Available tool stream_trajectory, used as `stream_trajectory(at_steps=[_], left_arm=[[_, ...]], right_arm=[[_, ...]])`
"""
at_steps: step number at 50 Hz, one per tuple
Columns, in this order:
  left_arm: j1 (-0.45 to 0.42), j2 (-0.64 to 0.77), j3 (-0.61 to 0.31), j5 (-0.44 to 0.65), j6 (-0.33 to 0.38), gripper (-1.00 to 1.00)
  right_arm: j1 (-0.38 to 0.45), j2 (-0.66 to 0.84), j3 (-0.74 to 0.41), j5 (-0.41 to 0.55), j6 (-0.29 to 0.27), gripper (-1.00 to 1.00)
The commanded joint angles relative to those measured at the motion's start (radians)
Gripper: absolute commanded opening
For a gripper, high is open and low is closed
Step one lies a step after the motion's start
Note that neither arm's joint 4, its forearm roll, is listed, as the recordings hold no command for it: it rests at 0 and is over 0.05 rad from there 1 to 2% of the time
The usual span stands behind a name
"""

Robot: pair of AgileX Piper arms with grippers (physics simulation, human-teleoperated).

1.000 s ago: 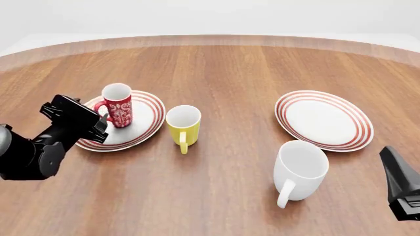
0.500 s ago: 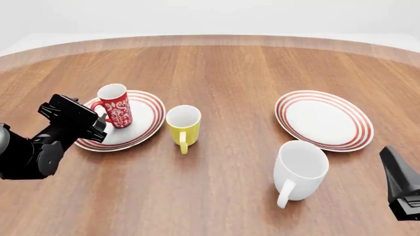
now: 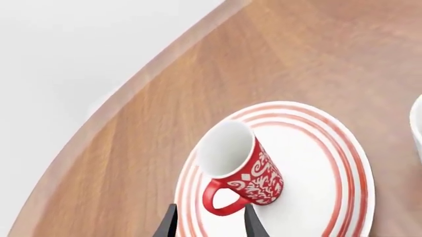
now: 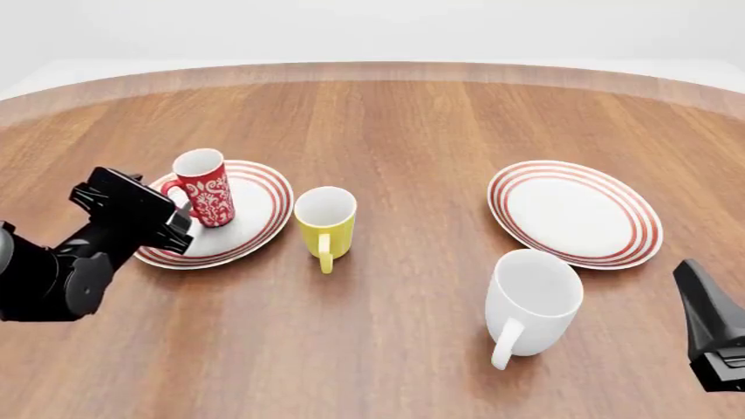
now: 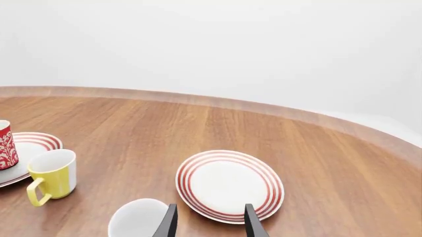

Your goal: Put the red mug on the left plate.

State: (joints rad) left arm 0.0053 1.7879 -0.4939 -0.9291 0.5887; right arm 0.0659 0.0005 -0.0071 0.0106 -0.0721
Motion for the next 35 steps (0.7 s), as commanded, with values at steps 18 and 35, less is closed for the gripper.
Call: stream_trajectory(at_steps=[18,35], left_arm=[[-0.074,-0.093,0.058,0.006,-0.043,1.0],[-0.132,-0.187,0.091,0.039,-0.062,1.0]], right_arm=[[0.001,0.0,0.0,0.001,-0.003,1.0],[0.004,0.0,0.002,-0.001,-0.007,1.0]])
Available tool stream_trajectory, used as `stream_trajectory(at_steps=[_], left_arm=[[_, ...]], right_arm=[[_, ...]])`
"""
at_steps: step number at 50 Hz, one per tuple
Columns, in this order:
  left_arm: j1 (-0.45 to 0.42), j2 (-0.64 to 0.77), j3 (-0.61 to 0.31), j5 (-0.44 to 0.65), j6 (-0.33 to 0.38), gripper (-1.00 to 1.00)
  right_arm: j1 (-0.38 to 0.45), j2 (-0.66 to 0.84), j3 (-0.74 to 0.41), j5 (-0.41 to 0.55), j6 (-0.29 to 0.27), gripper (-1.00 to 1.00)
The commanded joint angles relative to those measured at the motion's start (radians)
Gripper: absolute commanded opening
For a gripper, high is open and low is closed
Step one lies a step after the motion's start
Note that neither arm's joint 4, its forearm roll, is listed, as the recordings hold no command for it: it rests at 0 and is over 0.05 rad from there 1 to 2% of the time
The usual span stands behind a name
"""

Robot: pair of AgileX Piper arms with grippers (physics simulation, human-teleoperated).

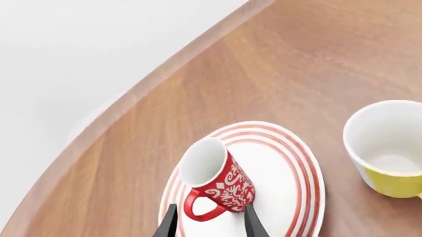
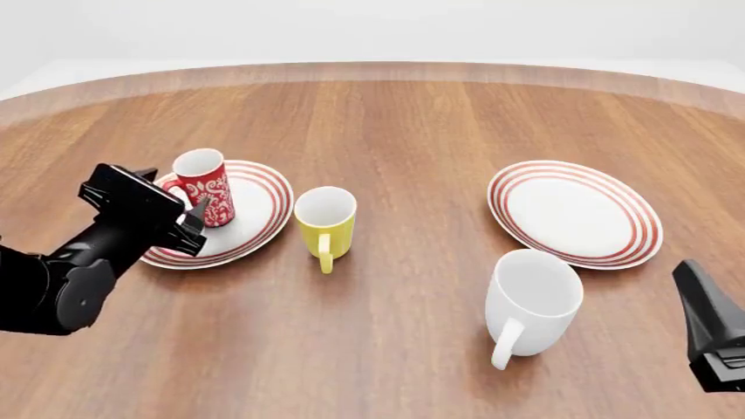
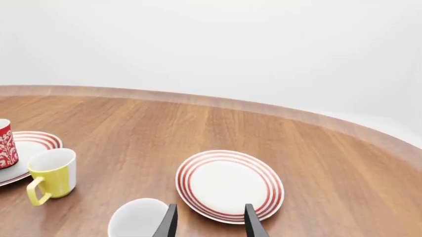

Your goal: Put the red mug on the left plate.

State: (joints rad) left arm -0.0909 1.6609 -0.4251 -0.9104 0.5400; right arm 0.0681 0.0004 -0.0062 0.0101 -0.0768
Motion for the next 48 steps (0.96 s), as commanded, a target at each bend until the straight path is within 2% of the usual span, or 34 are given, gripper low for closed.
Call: stream_trajectory(at_steps=[1,17,26,29,30,34,35,38,39,41,42,43,44,45,47,48], left_arm=[[-0.039,-0.065,0.025,0.022,-0.013,1.0],[-0.096,-0.141,0.067,0.041,-0.029,1.0],[-0.196,-0.27,0.105,0.099,-0.079,1.0],[-0.239,-0.352,0.123,0.134,-0.108,1.0],[-0.266,-0.423,0.131,0.174,-0.146,1.0],[-0.371,-0.579,0.167,0.246,-0.19,1.0],[-0.423,-0.701,0.174,0.325,-0.257,1.0],[-0.423,-0.705,0.174,0.33,-0.257,1.0],[-0.518,-0.948,0.179,0.485,-0.416,1.0],[-0.538,-1.046,0.175,0.569,-0.57,1.0],[-0.647,-1.185,0.189,0.638,-0.603,1.0],[-0.666,-1.257,0.195,0.687,-0.633,1.0],[-0.666,-1.26,0.194,0.69,-0.633,1.0],[-0.67,-1.298,0.208,0.726,-0.737,1.0],[-0.683,-1.325,0.212,0.742,-0.74,1.0],[-0.684,-1.38,0.222,0.786,-0.777,1.0]], right_arm=[[0.002,0.0,0.001,-0.001,-0.002,1.0],[0.003,0.0,0.001,-0.002,-0.002,1.0],[0.004,0.0,0.0,0.001,0.001,1.0],[0.003,0.0,0.0,0.002,0.001,1.0],[0.001,0.0,0.0,0.001,0.002,1.0],[-0.003,0.0,0.001,-0.003,0.001,1.0],[-0.005,0.0,-0.002,-0.008,-0.003,1.0],[-0.005,0.0,-0.002,-0.008,-0.003,1.0],[-0.016,0.0,-0.011,-0.049,-0.055,1.0],[-0.013,0.0,-0.013,-0.074,-0.099,1.0],[-0.029,0.0,-0.012,-0.091,-0.128,1.0],[-0.037,0.0,-0.008,-0.103,-0.144,1.0],[-0.037,0.0,-0.008,-0.103,-0.144,1.0],[-0.053,0.0,-0.001,-0.123,-0.172,1.0],[-0.055,0.0,0.002,-0.132,-0.186,1.0],[-0.111,0.0,0.004,-0.173,-0.208,1.0]])
